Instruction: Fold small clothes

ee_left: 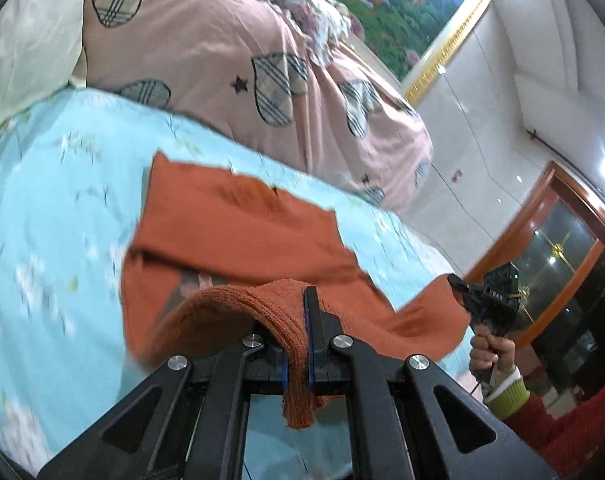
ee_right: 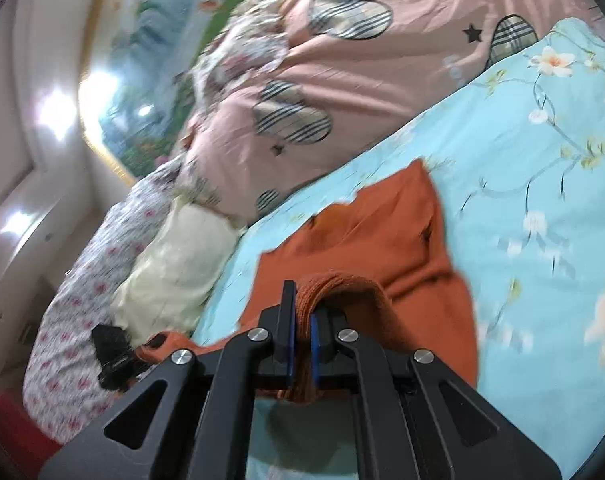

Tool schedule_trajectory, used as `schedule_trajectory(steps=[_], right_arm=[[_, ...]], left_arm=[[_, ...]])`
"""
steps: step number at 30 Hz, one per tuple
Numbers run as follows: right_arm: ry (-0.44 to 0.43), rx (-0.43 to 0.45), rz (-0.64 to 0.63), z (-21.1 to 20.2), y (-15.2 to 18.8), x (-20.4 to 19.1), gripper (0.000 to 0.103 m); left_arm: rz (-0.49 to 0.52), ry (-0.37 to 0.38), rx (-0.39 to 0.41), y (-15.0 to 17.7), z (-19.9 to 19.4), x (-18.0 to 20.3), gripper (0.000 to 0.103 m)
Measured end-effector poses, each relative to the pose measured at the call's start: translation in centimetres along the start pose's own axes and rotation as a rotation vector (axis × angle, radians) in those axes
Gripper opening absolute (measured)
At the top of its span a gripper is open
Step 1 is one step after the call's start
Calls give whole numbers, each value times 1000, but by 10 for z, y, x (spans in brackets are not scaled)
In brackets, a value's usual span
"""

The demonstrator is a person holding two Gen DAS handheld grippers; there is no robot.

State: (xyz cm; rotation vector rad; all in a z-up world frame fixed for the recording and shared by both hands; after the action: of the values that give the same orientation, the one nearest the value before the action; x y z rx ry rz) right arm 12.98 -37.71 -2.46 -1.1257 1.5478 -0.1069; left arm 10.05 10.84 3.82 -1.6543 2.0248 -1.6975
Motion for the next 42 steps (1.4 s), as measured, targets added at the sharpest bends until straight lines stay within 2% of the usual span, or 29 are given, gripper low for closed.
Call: schedule_trajectory(steps=[5, 9, 12, 18, 20, 23, 24, 26, 27, 29, 32, 34, 36, 37, 39, 40, 41, 42], right_arm=[[89, 0, 10, 50, -43, 22, 7], [152, -22, 34, 90, -65, 45, 7], [237, -55, 17, 119, -73, 62, 7], [341, -146, 31, 161, -71, 95, 7], [366, -184, 36, 172, -67, 104, 9], [368, -188, 60, 168, -65, 108, 10], [365, -167, 66, 161, -67, 107, 12], [387, -103, 36, 141, -70, 96, 25], [409, -64, 3, 130, -71, 87, 27], [370, -46, -75, 118, -62, 62, 30], [254, -173, -205, 134, -32, 24, 30], [150, -343, -288, 156, 0, 4, 30], [151, -472, -372, 175, 26, -2, 30], [193, -525, -425, 185, 35, 1, 30], [242, -553, -455, 196, 36, 12, 27], [231, -540, -428, 199, 27, 20, 25], [228, -521, -406, 201, 18, 25, 25], [282, -474, -399, 204, 1, 34, 25]], left_arm=[[-6, -49, 24, -51, 52, -27, 4], [-26, -103, 21, -85, 97, -56, 4], [-35, -141, -4, -102, 133, -81, 4], [-34, -211, -73, -118, 194, -125, 4], [-50, -232, -100, -116, 212, -143, 4], [-85, -258, -152, -109, 233, -165, 5], [-105, -265, -172, -104, 239, -173, 6], [-130, -263, -178, -99, 239, -179, 8], [-128, -262, -172, -97, 234, -176, 8], [-107, -267, -161, -92, 221, -164, 18], [-74, -233, -151, -74, 200, -133, 33], [-51, -174, -191, -51, 201, -108, 34], [-23, -136, -264, -26, 214, -86, 34], [-15, -121, -293, -18, 221, -80, 34], [31, -130, -349, -2, 238, -72, 33], [58, -154, -355, -1, 243, -72, 32], [66, -161, -353, -4, 247, -76, 26], [50, -158, -351, -11, 250, -82, 24]])
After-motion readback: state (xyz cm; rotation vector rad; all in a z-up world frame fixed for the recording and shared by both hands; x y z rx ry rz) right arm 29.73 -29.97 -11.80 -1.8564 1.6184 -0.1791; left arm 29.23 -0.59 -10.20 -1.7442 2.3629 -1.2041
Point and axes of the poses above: each gripper's, at about its wrist camera, not at the fingertips, and z roughly the way its jaws point, x to its right, y to its underside, the point moved 4 cm from there along z, roughly the way its jaws point
